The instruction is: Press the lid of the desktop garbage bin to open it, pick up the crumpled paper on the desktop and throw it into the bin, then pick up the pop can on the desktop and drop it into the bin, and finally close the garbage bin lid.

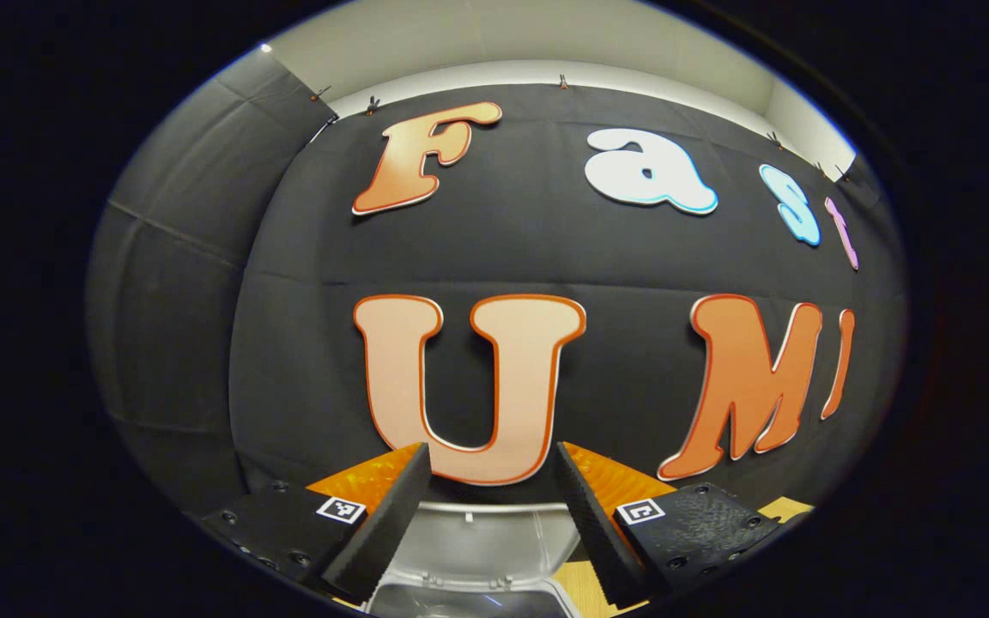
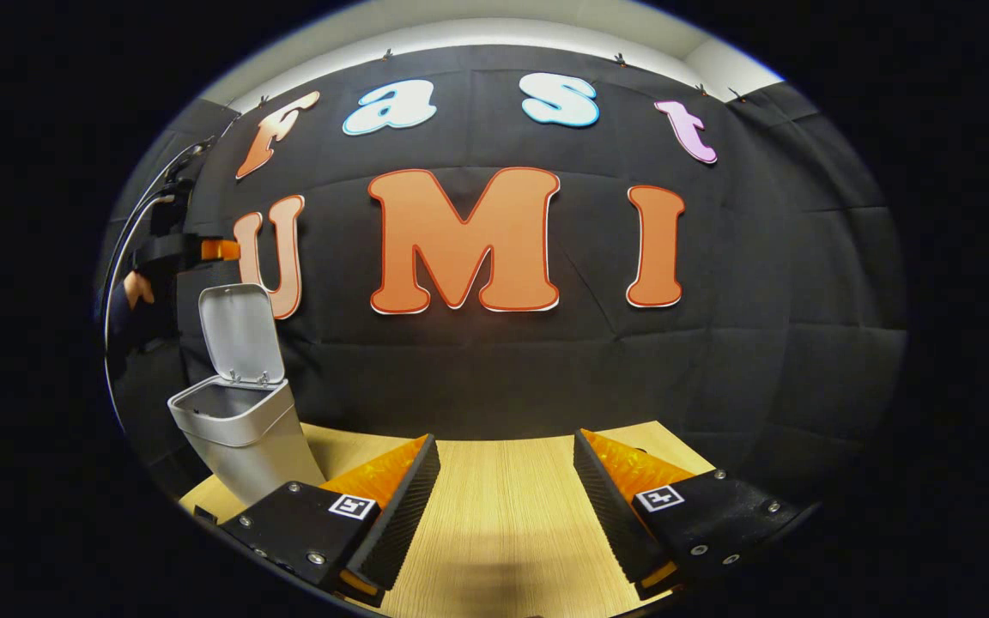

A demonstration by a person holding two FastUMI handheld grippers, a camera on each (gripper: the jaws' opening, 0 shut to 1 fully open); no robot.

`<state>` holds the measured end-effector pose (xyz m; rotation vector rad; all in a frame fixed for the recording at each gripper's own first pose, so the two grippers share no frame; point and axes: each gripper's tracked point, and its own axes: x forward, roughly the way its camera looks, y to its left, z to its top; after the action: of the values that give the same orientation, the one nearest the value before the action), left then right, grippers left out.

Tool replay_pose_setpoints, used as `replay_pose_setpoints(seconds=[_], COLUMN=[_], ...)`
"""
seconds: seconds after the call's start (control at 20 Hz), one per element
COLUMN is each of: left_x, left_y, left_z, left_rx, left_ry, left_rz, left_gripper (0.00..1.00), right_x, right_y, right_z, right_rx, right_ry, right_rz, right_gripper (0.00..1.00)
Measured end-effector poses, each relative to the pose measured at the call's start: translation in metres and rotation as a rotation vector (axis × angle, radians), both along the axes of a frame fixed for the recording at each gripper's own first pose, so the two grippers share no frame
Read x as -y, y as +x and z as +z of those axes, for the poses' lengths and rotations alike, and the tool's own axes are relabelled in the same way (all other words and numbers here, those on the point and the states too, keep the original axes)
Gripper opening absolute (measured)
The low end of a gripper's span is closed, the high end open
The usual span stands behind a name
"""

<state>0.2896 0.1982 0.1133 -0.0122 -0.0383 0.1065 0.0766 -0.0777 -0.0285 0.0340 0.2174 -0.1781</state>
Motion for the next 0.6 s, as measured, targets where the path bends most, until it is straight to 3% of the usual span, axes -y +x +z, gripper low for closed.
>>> replay_pose_setpoints(seconds=[0.05, 0.3, 0.6], left_x=[-0.002, 0.002, 0.003], left_y=[0.013, 0.051, 0.048], left_z=[-0.001, -0.044, -0.074], left_rx=[-0.025, -0.182, -0.281], left_ry=[0.011, 0.029, 0.000], left_rz=[0.001, -0.033, -0.061], left_gripper=[0.90, 0.91, 0.92], right_x=[0.001, 0.006, 0.011], right_y=[0.000, -0.004, -0.004], right_z=[0.001, 0.003, 0.003], right_rx=[-0.001, 0.004, -0.005], right_ry=[0.000, -0.006, -0.008], right_rz=[-0.003, -0.014, -0.021], right_gripper=[0.94, 0.94, 0.94])
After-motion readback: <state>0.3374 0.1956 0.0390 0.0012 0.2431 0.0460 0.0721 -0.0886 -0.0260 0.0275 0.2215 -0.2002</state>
